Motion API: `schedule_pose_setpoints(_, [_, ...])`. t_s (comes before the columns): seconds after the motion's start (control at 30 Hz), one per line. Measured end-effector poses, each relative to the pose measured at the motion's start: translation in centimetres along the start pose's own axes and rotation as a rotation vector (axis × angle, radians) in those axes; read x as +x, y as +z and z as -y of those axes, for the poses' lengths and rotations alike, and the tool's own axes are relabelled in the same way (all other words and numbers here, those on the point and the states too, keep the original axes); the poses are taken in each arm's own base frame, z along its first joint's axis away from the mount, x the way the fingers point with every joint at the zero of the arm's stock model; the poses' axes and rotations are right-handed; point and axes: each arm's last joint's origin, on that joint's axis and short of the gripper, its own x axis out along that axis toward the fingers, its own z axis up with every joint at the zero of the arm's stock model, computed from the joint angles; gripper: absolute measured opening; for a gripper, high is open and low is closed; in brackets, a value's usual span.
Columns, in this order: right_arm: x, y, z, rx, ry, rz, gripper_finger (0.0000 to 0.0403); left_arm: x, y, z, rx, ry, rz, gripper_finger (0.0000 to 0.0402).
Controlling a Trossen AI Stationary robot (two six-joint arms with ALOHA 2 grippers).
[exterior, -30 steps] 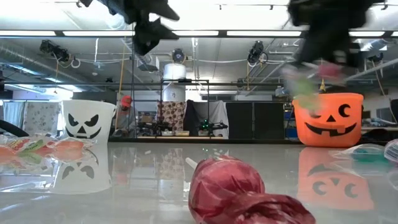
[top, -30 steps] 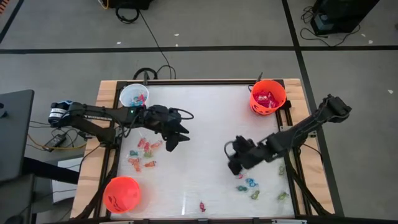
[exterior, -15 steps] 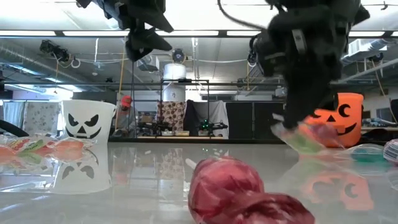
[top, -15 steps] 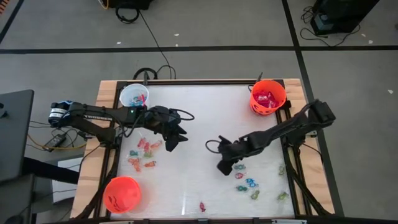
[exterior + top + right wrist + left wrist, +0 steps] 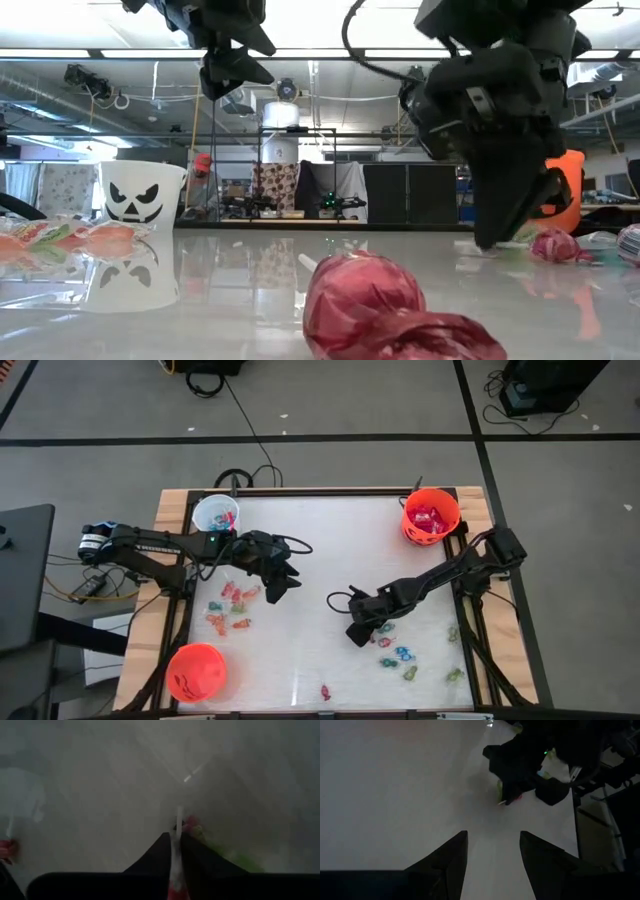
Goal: Sort candy by brand, put in halloween buckets
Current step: Put the red lollipop into the white bucket
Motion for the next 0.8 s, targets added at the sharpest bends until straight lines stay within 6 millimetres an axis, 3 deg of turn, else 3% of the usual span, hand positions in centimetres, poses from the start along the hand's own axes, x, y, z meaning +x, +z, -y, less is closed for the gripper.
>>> schedule_pose_setpoints(0.33, [-2.6,-0.1,-0.9,0.084,0.079,0.069,0.0134,0.0,-0.6,-0.3,0.009,0.039,-0.060,0.0187])
schedule_pose_setpoints(0.5, [-2.7,-0.4,-1.0,0.087,0.065,0.079,0.0138,0.0,-0.6,-0.4,0.040,0.044,-0.061,0.0187])
schedule_pose_setpoints(0.8, [-2.2,-2.4,-0.7,-0.093,-0.026,0.006,0.0137,-0.1,-1.1,-0.6,0.047,0.066,-0.114,0.0187])
